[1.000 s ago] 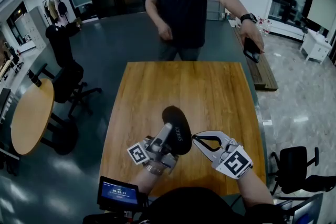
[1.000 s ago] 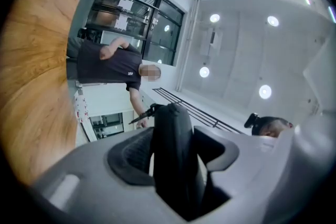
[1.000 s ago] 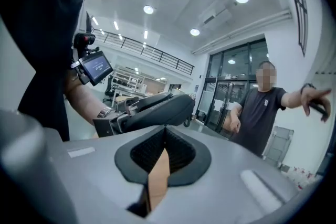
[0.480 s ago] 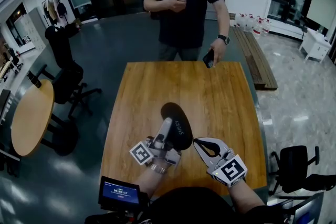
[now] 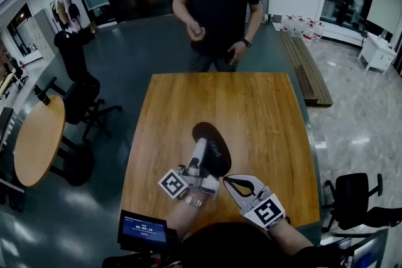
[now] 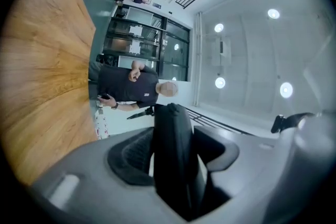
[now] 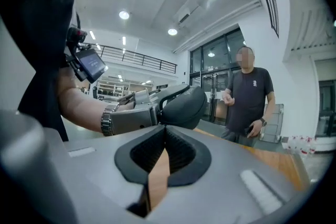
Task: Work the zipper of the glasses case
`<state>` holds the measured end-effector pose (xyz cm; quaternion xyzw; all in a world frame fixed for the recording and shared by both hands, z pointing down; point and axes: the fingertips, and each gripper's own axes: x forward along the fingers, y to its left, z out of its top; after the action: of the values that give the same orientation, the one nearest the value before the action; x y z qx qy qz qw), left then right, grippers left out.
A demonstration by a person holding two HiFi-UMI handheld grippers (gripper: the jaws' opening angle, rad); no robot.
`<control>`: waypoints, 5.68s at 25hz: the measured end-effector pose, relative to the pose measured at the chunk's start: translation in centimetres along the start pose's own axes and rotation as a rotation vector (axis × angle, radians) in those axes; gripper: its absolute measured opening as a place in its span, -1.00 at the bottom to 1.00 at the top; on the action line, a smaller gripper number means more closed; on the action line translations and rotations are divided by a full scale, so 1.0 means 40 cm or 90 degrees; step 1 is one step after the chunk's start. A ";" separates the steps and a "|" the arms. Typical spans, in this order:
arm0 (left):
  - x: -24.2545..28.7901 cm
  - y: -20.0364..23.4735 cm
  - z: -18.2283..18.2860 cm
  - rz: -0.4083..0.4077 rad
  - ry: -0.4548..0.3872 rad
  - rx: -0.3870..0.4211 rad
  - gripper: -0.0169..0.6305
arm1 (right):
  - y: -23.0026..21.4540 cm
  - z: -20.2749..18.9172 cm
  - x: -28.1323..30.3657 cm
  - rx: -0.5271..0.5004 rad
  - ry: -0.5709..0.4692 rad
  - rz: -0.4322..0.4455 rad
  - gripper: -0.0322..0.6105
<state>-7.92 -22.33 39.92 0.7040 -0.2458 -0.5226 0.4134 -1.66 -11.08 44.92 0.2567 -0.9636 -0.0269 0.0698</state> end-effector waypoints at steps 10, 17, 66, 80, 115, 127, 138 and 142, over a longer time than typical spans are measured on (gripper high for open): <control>-0.021 0.012 -0.023 0.028 0.029 0.023 -0.21 | 0.017 -0.025 -0.007 -0.128 0.069 0.015 -0.89; -0.030 -0.001 -0.045 0.009 0.069 0.028 -0.22 | -0.127 -0.013 -0.075 -0.001 0.017 -0.113 -0.89; -0.116 0.004 -0.144 -0.010 0.266 0.089 -0.26 | -0.110 0.023 -0.021 -0.061 0.084 0.104 0.17; -0.127 0.046 -0.108 -0.009 0.268 0.085 -0.28 | -0.034 -0.103 -0.001 -0.027 0.130 0.131 -0.05; -0.437 0.570 -0.218 0.332 0.231 -0.036 -0.29 | -0.064 -0.670 0.011 0.248 0.346 0.036 0.11; -0.528 0.567 -0.219 0.349 0.281 -0.066 -0.30 | -0.079 -0.723 0.017 0.064 0.476 0.107 -0.18; -0.624 0.306 -0.184 0.286 0.374 0.145 -0.35 | -0.077 -0.716 -0.043 -0.050 0.520 0.194 -0.19; -0.523 0.198 -0.132 0.218 0.398 0.180 -0.41 | -0.094 -0.609 0.061 -0.025 0.468 0.166 -0.09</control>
<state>-9.23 -8.59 58.27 0.8279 -0.2917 -0.1671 0.4489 1.71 -15.97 68.98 0.1236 -0.8982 0.0578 0.4180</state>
